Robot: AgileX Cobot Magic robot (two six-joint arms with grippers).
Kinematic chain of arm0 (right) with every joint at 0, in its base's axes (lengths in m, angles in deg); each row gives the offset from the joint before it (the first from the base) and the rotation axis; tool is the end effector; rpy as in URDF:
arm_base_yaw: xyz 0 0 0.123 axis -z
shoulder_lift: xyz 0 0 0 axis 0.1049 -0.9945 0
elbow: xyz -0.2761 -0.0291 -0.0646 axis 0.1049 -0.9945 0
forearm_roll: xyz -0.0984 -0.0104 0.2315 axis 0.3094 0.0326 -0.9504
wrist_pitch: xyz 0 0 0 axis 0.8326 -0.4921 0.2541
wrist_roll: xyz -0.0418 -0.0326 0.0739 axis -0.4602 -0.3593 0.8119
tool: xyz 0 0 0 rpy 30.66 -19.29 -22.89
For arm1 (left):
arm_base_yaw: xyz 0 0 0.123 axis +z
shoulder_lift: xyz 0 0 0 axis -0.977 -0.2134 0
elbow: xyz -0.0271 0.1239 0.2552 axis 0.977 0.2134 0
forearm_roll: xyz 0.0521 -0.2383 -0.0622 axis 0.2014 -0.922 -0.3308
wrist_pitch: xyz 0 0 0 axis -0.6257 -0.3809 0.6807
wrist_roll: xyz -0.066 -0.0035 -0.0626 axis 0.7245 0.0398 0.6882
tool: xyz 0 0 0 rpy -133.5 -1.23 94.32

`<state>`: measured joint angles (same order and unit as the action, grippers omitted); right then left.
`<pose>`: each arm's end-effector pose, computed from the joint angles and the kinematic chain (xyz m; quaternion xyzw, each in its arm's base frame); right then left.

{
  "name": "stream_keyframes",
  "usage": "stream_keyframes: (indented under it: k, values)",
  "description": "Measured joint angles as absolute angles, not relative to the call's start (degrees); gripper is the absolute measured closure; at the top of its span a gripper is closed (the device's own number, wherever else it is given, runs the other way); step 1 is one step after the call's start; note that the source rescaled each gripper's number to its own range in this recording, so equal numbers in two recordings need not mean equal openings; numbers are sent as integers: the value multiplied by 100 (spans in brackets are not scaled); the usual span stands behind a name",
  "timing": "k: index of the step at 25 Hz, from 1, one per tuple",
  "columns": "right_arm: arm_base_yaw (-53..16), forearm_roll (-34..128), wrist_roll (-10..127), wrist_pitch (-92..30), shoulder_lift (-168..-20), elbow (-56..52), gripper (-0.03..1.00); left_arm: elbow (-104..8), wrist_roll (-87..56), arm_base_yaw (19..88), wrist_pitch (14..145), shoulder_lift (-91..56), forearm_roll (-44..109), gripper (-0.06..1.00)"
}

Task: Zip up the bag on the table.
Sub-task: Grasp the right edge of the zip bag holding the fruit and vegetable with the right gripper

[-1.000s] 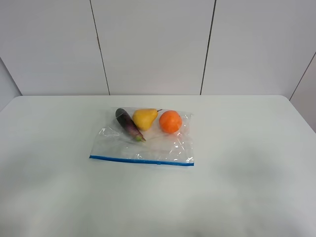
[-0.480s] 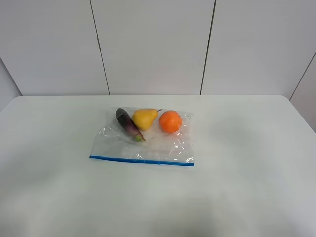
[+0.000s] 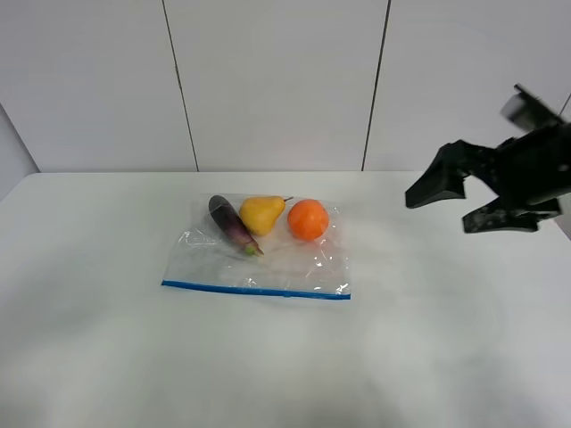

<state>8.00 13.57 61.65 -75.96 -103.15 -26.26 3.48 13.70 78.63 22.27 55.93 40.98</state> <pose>0.2734 0.0389 0.2666 0.0245 0.9431 0.2801 0.1778 -0.0041 -0.0073 0.2741 0.0306 0.8548 -0.0191 0.5177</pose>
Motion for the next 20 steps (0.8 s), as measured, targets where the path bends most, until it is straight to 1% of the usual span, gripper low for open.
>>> stream_keyframes:
  k: [4, 7, 12, 16, 20]
  values:
    - [696, 438, 5440, -7720, -11378, -2621, -3, 348, 1370, 7863, 2227, 5593, 4103, -6]
    - [424, 11, 5057, -7660, -11977, -2621, -3, 348, 1370, 7863, 2227, 5593, 4109, -6]
    - [2, -416, 4748, -7097, -12701, -2621, -3, 348, 1370, 7863, 2227, 5593, 4109, -6]
    - [-3, -681, 4508, -6743, -13158, -2620, -3, 348, 1370, 7863, 2227, 5593, 4109, -6]
    - [-3, -1050, 4088, -6732, -13456, -2615, -3, 348, 1370, 7863, 2227, 5593, 4109, -6]
